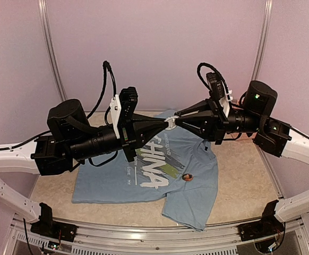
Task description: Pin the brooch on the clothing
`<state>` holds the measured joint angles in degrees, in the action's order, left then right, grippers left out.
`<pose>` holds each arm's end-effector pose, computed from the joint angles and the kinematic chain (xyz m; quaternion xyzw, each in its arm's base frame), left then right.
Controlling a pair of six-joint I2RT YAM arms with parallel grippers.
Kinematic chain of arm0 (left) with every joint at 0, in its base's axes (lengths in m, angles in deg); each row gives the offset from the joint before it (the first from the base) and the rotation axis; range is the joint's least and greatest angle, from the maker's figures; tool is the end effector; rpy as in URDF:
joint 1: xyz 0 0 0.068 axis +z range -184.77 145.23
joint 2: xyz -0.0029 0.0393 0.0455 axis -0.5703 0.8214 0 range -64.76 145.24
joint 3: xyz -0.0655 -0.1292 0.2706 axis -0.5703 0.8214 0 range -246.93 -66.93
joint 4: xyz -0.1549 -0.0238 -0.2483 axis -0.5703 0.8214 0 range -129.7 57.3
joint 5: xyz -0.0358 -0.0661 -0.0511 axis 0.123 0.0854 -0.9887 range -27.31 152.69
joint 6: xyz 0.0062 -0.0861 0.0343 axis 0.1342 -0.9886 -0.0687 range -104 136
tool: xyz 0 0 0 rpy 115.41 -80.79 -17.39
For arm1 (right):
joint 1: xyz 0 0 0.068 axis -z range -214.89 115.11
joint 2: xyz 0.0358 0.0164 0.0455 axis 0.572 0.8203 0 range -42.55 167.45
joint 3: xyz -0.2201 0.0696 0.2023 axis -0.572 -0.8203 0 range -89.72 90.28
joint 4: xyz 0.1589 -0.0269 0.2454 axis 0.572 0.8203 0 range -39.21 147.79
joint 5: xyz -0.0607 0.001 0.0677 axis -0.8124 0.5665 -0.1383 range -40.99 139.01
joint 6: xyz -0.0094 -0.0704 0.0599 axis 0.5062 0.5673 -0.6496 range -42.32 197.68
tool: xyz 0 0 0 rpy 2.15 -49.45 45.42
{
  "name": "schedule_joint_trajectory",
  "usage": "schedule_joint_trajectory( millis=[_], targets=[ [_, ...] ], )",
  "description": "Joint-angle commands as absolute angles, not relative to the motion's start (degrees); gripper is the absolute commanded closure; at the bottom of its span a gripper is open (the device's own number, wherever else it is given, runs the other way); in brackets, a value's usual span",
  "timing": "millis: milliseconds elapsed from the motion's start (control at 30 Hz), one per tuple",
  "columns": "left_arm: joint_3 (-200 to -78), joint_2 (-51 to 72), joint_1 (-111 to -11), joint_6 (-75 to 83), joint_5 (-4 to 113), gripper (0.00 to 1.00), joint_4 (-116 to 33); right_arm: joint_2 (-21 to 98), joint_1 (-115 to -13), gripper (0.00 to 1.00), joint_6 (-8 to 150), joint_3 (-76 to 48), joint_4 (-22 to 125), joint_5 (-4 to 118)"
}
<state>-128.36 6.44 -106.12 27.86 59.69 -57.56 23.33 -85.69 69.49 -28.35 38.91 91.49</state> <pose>0.1126 -0.3470 0.4306 0.4499 0.4768 -0.3895 0.6470 0.1554 0.2800 0.4417 -0.4772 0.4745 0.5528 0.4915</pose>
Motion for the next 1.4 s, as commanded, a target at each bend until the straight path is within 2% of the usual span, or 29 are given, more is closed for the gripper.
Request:
schedule_joint_trajectory(
  millis=[0, 167, 367, 467, 500, 533, 567, 633, 667, 800, 900, 1000, 1133, 1367],
  targets=[
    [-130.4, 6.6, -106.2, 28.0, 58.7, 1.0, -58.3, 23.7, -86.0, 0.86, 70.2, -27.1, 40.2, 91.6],
    [-130.2, 6.5, -106.1, 27.9, 58.7, 1.0, -58.8, 24.0, -86.0, 0.99, 71.1, -27.1, 41.0, 92.7],
    [-129.9, 6.8, -105.7, 27.4, 58.8, 1.0, -59.4, 23.3, -86.0, 1.0, 72.4, -27.7, 40.9, 94.6],
    [-129.9, 6.9, -105.1, 25.7, 60.7, 0.99, -59.4, 22.6, -85.9, 1.0, 71.6, -28.1, 41.1, 91.5],
    [-129.6, 6.9, -104.7, 24.5, 62.2, 0.85, -59.7, 22.6, -85.6, 1.0, 71.3, -28.1, 42.2, 89.3],
    [-128.7, 6.4, -104.0, 23.2, 64.9, 0.64, -60.4, 22.7, -85.2, 1.0, 71.1, -28.1, 43.4, 86.8],
    [-127.3, 5.9, -103.2, 21.6, 66.8, 0.49, -61.9, 22.8, -84.8, 1.0, 70.7, -28.5, 44.3, 84.0],
    [-123.4, 4.3, -100.8, 17.1, 69.9, 0.37, -64.9, 22.9, -83.4, 1.0, 68.8, -30.5, 44.8, 80.5],
    [-121.5, 3.0, -99.4, 13.9, 71.5, 0.35, -65.7, 22.9, -82.6, 1.0, 67.7, -31.8, 44.5, 79.5],
    [-113.7, 0.4, -93.9, 1.8, 81.2, 0.35, -62.9, 23.2, -79.1, 1.0, 62.9, -39.0, 42.8, 75.6],
    [-106.9, 0.8, -88.7, -12.8, 86.9, 0.39, -56.0, 24.4, -75.6, 1.0, 57.5, -45.8, 39.5, 75.3],
    [-100.5, 3.4, -83.1, -23.4, 86.0, 0.4, -51.9, 26.8, -71.7, 1.0, 53.5, -51.9, 36.2, 75.8],
    [-93.4, 7.4, -78.7, -27.8, 83.1, 0.41, -55.9, 29.7, -67.9, 1.0, 49.1, -58.3, 31.3, 75.5],
    [-92.2, 20.3, -72.1, -32.4, 81.4, 0.37, -58.2, 34.8, -63.1, 1.0, 49.2, -64.0, 28.9, 68.9]
  ],
)
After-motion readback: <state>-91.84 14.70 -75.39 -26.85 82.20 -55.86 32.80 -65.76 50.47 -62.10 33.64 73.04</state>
